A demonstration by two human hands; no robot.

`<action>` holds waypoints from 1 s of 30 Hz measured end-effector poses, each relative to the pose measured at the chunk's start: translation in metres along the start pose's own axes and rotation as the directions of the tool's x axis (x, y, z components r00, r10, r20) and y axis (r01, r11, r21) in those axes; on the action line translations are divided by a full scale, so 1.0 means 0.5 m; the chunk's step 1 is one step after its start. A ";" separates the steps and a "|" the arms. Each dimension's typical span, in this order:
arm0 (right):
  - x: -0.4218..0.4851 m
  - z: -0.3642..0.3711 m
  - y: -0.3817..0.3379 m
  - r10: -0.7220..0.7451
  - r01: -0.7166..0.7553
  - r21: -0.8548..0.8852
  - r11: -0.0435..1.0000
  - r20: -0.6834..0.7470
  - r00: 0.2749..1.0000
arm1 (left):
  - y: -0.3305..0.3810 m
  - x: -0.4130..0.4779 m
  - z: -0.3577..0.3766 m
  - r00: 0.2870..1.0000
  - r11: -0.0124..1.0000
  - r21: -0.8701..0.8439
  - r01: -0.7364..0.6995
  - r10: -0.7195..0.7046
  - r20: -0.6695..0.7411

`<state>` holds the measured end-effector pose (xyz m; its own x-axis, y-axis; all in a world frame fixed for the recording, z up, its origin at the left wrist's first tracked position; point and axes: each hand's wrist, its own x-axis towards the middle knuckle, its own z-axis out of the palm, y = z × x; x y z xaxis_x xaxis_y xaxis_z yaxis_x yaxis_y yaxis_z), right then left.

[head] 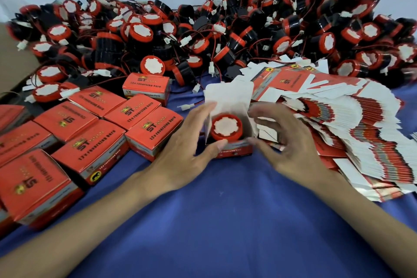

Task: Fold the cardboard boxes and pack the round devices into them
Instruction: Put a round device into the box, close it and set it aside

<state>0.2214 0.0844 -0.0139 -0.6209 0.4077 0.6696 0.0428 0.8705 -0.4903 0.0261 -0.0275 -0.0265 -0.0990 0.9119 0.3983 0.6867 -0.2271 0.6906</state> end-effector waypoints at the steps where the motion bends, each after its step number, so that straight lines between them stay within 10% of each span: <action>1: -0.001 0.006 -0.004 -0.014 0.015 -0.044 0.999 0.024 1.000 | 0.002 0.002 0.001 1.000 1.000 0.000 -0.014 0.014 0.027; 14: 0.049 0.015 -0.026 0.447 -0.430 0.339 0.837 0.031 0.894 | 0.025 0.008 0.001 0.984 0.918 -0.394 0.040 -0.105 -0.145; 30: 0.005 0.015 -0.033 0.395 -0.419 0.385 0.823 0.142 0.908 | 0.020 0.003 -0.007 0.990 0.990 0.055 -0.131 0.133 -0.048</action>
<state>0.2132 0.0687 -0.0085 -0.6577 0.6749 0.3346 -0.0060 0.4394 -0.8983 0.0303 -0.0293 -0.0169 -0.0411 0.8560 0.5154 0.7323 -0.3251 0.5984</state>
